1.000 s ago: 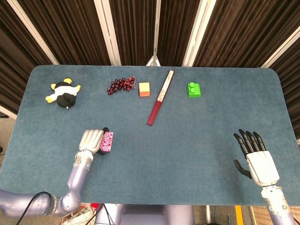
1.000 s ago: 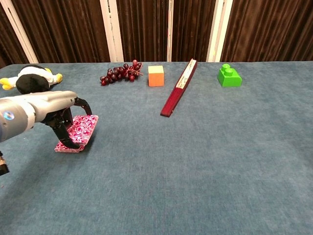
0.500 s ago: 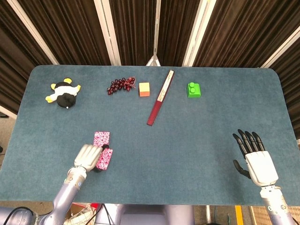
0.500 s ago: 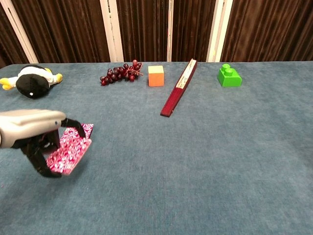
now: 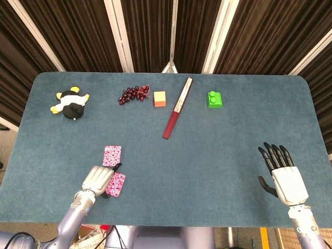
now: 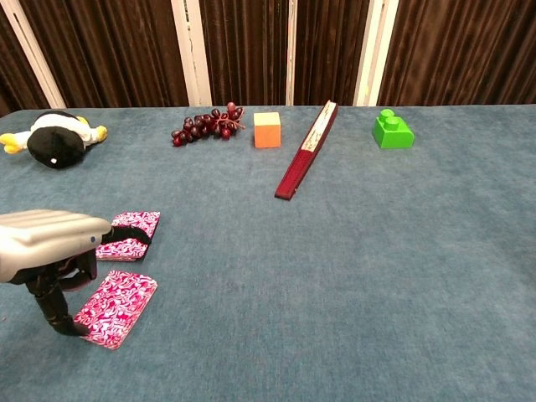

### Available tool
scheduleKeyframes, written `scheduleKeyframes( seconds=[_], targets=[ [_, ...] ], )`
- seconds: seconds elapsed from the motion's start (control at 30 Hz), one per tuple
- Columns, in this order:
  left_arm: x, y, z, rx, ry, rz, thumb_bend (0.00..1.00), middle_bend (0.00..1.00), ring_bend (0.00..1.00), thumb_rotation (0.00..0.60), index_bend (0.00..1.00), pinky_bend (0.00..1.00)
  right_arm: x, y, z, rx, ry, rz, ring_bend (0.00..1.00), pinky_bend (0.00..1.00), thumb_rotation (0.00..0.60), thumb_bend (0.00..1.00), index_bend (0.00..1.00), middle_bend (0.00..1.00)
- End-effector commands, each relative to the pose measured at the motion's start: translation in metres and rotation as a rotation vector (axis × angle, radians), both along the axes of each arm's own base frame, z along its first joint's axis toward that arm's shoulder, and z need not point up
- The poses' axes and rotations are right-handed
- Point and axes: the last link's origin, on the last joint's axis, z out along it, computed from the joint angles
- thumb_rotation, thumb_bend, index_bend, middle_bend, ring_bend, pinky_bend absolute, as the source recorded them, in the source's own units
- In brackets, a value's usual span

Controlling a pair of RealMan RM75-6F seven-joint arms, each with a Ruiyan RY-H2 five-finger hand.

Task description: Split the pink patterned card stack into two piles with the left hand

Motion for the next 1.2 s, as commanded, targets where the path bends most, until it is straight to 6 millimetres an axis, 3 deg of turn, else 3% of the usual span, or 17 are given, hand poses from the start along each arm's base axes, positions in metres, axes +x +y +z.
scheduleKeyframes(
  seconds=[0.03,0.33,0.73,1.2],
  targets=[
    [0.001,0.002,0.003,0.009,-0.004,0.000,0.07,0.88,0.88,0.600,0.07,1.00,0.000,0.000,0.000,0.000,0.000,0.002,0.00,0.04,0.600,0.37,0.00,0.00],
    [-0.001,0.033,0.012,0.107,-0.006,0.048,0.07,0.88,0.88,0.600,0.07,1.00,0.001,0.000,-0.001,0.004,-0.002,0.003,0.00,0.04,0.600,0.37,0.00,0.00],
    [-0.006,0.078,-0.005,0.185,0.008,0.149,0.17,0.89,0.89,0.600,0.14,1.00,0.000,-0.001,0.000,0.007,-0.013,0.000,0.00,0.04,0.600,0.37,0.00,0.00],
    [-0.001,0.089,-0.023,0.180,0.022,0.189,0.25,0.89,0.89,0.600,0.23,1.00,0.000,0.000,0.001,0.008,-0.020,0.002,0.00,0.04,0.600,0.37,0.00,0.00]
  ],
)
